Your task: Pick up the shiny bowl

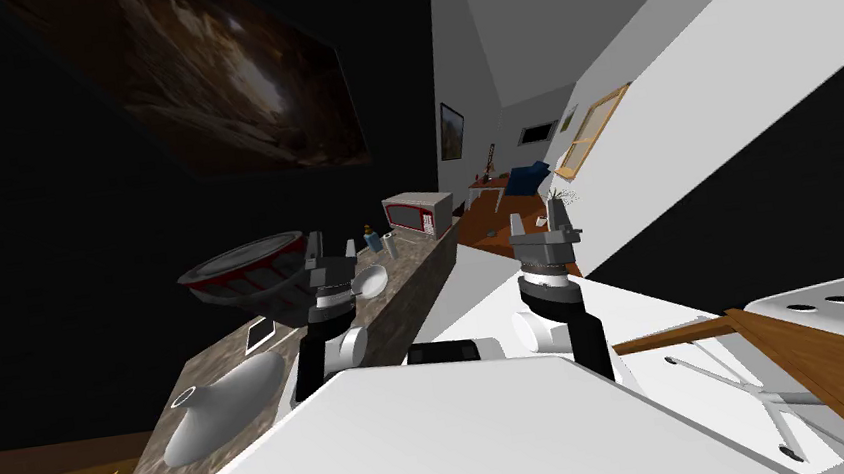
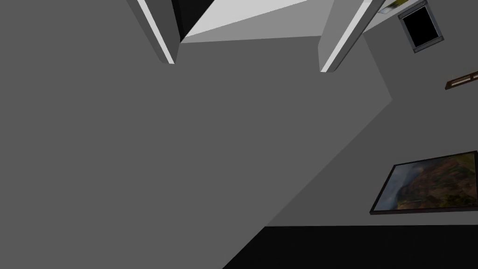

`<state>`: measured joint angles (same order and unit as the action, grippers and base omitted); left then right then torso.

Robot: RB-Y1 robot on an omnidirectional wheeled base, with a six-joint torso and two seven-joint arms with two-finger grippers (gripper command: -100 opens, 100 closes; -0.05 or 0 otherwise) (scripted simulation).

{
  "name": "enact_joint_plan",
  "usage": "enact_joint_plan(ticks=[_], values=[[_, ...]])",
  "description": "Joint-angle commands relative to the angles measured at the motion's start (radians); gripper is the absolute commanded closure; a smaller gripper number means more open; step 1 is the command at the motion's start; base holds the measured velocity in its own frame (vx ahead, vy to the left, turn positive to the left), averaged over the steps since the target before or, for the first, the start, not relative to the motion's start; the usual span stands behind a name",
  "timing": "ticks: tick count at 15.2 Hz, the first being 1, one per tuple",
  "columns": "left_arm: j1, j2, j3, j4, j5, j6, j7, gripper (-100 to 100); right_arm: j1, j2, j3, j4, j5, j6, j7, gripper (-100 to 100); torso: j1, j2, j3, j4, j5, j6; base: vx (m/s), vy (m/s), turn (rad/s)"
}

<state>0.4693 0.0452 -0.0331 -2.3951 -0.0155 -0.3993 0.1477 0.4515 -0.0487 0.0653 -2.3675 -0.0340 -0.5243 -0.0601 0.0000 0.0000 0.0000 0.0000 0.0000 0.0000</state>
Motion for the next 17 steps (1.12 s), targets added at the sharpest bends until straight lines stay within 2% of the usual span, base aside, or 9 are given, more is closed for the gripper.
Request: enact_joint_plan(ticks=[1,3,6,9,12,13,15,16,17], values=[[0.008,0.034,0.011,-0.001,0.015,0.034,0.005,-100,0.000,0.000,0.000,0.000,0.000,0.000,0.000,0,0.000,0.000,0.000,0.000,0.000,0.000,-0.001,-0.011,-0.031],[0.019,0.065,0.028,-0.003,0.038,0.080,0.011,-100,0.000,0.000,0.000,0.000,0.000,0.000,0.000,0,-0.001,0.000,0.000,0.000,0.000,0.000,0.001,-0.028,-0.063],[0.027,0.080,0.039,-0.004,0.052,0.117,0.016,-100,0.000,0.000,0.000,0.000,0.000,0.000,0.000,0,-0.002,0.000,0.000,0.000,0.000,0.000,-0.001,-0.032,-0.034],[0.045,0.111,0.066,-0.007,0.087,0.184,0.026,-100,0.000,0.000,0.000,0.000,0.000,0.000,0.000,0,-0.002,0.000,0.000,0.000,0.000,0.000,0.002,-0.030,-0.052],[0.055,0.126,0.081,-0.008,0.107,0.241,0.032,-100,0.000,0.000,0.000,0.000,0.000,0.000,0.000,0,-0.002,0.000,0.000,0.000,0.000,0.000,0.005,-0.032,-0.048],[0.066,0.141,0.098,-0.010,0.129,0.267,0.039,-100,0.000,0.000,0.000,0.000,0.000,0.000,0.000,0,-0.002,0.000,0.000,0.000,-0.001,0.000,0.005,-0.034,-0.056],[0.066,0.141,0.098,-0.010,0.129,0.290,0.039,-100,0.000,0.000,0.000,0.000,0.000,0.000,0.000,0,-0.002,0.000,0.000,0.000,0.000,0.000,0.005,-0.025,-0.037],[0.078,0.155,0.116,-0.012,0.152,0.326,0.046,-100,0.000,0.000,0.000,0.000,0.000,0.000,0.000,0,-0.002,0.000,0.000,0.000,0.000,0.000,0.006,-0.024,-0.051],[0.078,0.155,0.116,-0.012,0.152,0.343,0.046,-100,0.000,0.000,0.000,0.000,0.000,0.000,0.000,0,-0.002,0.000,0.000,0.000,0.000,0.000,0.007,-0.026,-0.054]])
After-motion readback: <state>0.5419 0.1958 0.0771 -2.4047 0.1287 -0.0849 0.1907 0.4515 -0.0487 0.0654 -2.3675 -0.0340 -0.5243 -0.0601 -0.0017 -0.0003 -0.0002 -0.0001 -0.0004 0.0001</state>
